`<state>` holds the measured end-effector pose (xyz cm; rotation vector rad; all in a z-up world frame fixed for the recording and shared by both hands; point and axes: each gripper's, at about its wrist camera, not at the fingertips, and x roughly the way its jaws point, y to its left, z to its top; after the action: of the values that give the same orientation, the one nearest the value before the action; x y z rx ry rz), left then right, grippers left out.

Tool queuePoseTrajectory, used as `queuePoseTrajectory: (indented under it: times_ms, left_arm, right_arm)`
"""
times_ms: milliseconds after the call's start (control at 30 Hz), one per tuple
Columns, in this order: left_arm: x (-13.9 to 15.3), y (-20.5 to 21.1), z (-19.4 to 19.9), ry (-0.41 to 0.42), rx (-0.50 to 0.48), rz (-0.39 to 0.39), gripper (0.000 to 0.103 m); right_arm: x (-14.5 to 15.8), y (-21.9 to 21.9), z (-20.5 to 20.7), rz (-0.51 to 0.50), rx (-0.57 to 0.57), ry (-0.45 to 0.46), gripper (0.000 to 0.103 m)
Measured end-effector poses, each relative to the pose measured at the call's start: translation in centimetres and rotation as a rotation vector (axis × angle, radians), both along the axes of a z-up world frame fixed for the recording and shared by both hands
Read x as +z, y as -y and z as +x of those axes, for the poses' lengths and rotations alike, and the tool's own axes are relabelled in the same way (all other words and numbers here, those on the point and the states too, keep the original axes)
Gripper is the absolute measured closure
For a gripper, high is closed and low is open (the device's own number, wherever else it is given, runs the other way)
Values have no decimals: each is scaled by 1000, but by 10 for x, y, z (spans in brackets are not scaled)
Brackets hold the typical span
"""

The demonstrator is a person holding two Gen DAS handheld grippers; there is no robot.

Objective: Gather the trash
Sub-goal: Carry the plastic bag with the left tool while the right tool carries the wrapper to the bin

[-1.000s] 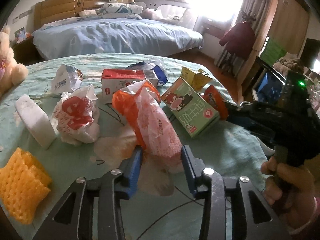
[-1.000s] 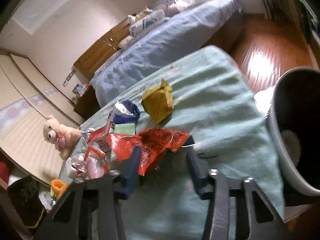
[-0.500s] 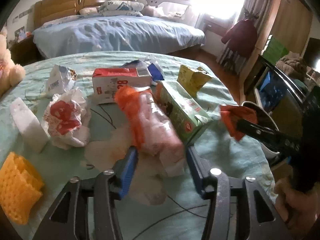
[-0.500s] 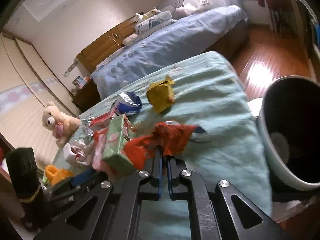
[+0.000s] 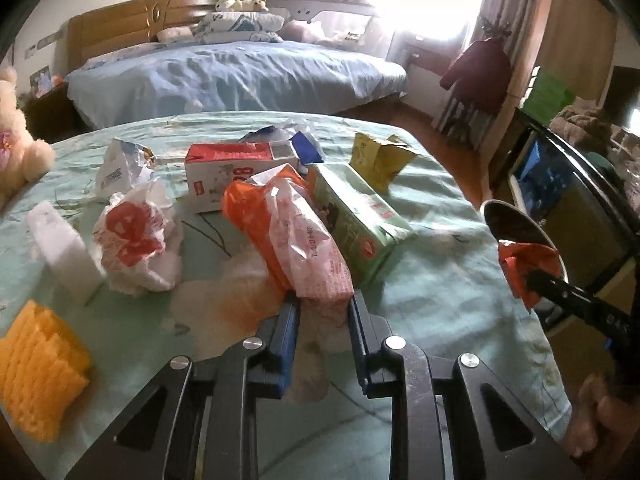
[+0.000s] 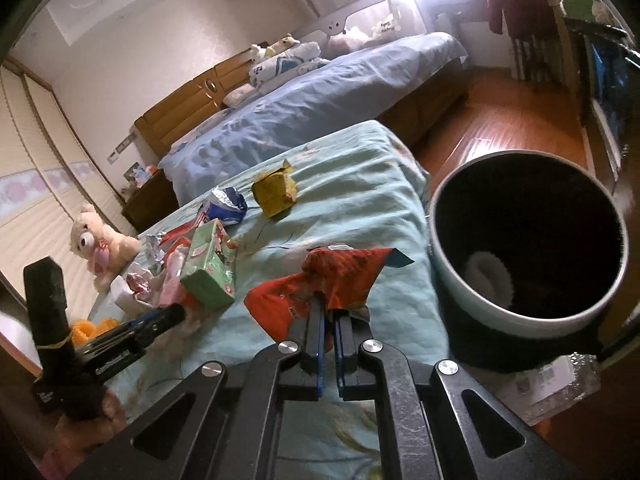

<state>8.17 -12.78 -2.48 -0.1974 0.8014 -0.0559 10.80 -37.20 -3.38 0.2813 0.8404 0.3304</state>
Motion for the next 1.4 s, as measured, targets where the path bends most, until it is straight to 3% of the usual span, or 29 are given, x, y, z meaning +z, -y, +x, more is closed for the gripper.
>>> queuePoseTrajectory:
  times_ms: [300, 500, 1400]
  left_arm:
    - [29, 27, -34, 99, -89, 39, 82]
    - [32, 58, -32, 93, -183, 37, 82]
    - [18, 148, 67, 34, -416, 57, 82]
  right_arm:
    - [5, 20, -14, -15, -37, 22, 100]
    - [7, 39, -15, -24, -72, 26, 100]
    - [5, 117, 8, -105, -212, 13, 99]
